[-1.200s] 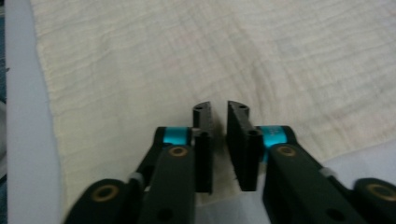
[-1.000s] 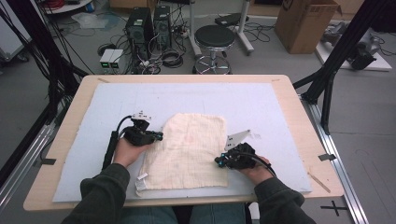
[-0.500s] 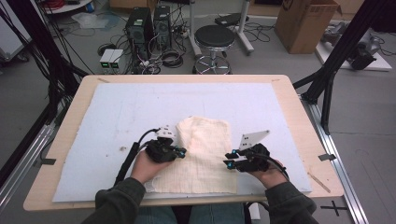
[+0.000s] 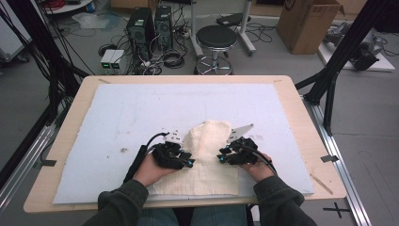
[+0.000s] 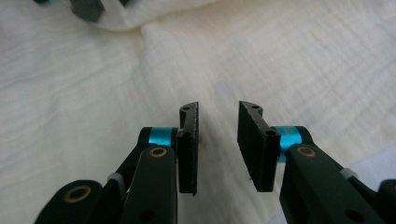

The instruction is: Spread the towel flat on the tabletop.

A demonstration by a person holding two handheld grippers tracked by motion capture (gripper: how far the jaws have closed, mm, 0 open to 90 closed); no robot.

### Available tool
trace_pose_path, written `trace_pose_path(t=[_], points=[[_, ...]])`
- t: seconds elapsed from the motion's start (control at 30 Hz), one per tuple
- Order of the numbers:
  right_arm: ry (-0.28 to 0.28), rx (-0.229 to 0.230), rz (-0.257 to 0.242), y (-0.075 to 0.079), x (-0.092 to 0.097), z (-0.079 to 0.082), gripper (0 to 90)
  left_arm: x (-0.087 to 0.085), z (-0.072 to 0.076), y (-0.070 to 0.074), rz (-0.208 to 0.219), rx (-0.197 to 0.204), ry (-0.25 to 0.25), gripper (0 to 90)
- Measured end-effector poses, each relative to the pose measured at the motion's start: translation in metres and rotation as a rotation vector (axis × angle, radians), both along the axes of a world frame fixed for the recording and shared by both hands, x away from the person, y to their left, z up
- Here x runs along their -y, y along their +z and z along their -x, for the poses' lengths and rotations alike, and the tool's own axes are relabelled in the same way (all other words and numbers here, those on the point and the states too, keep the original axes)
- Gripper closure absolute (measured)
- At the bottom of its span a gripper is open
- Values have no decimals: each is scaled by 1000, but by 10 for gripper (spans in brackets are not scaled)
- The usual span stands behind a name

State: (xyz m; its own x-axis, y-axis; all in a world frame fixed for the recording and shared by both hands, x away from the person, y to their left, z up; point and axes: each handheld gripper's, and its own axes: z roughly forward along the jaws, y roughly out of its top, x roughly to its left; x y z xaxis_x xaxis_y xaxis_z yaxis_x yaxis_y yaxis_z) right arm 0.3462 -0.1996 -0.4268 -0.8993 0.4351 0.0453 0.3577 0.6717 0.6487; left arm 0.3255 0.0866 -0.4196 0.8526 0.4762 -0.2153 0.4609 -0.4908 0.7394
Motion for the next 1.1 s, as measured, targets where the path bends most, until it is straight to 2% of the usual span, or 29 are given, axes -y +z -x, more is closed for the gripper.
trace_pose_path(t=[0.1,0.2,0.3,0.4,0.5,0.67,0.7,0.77,0.8,0.87,0.9,0.97,1.0,1.1], points=[[-8,-8,6,-3,3,-1,687,-10,-4,6,23,10,18,661],[-11,-6,2,-5,5,1,688,-21,-9,13,60,25,60,667],[-16,-5,-5,-6,7,2,689,-31,-19,16,50,58,129,675],[-18,-10,-8,-6,9,3,689,-36,-30,11,30,84,210,685],[-18,-9,-17,-7,10,3,690,-34,-40,3,27,74,253,668],[-22,-4,-35,-5,12,2,669,-22,-52,-8,21,34,264,644],[-43,14,-69,-1,17,-1,670,-20,-55,-10,1,28,265,628],[-86,44,-68,6,22,-7,669,-16,-58,-12,-3,20,275,629],[-86,44,-68,6,22,-7,669,-15,-60,-13,-4,20,273,629],[-126,79,-79,13,29,-16,656,-12,-62,-14,-20,20,266,637],[-177,110,-74,19,34,-28,629,-10,-62,-16,-17,16,261,654],[-222,112,-73,22,36,-41,605,-8,-63,-18,-37,14,255,682],[-222,112,-73,22,36,-41,605,-7,-63,-19,-47,16,253,682],[-259,95,-78,18,37,-62,589,-4,-63,-21,-44,29,246,731]])
